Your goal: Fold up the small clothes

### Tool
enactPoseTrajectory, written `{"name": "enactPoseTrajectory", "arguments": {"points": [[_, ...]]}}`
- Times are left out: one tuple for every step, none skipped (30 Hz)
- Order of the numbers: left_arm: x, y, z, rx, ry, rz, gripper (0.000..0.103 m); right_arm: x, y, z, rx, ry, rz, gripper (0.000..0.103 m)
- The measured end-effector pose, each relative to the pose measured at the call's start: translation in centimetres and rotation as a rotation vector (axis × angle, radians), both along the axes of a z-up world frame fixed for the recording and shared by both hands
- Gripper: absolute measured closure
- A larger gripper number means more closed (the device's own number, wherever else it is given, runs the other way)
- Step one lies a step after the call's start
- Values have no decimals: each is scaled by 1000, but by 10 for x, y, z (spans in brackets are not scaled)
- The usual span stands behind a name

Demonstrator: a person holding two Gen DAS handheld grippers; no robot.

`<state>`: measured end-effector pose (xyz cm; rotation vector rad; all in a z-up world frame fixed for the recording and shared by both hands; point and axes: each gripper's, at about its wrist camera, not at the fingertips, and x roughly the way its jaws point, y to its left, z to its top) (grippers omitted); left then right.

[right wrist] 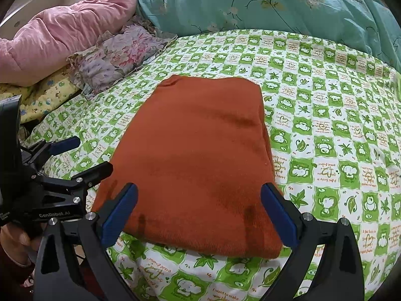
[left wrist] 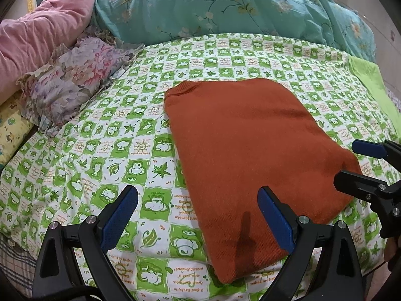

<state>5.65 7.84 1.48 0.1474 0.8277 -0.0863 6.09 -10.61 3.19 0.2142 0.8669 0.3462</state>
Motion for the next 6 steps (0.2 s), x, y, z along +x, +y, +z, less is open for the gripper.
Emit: {"name": "enactPoseTrajectory", "arguments": {"points": [[1,1,0,-2,-1,4,6,2,-2,-1,2,0,1,5],[3,2,1,-3,-1,7,6,4,-2,-1,2,1,3,5],[4,3,1,-4,0,12,6,7,-1,-1,0,2,4,5],[6,4,1,-5,2,15,6,9,0,-1,0,3,5,5],[8,5,1,-8,7,17,6,11,1,-1,1,4,5,5],[10,6,0,-12,12,18,6,12,0,-2,4,5,4,5]]}}
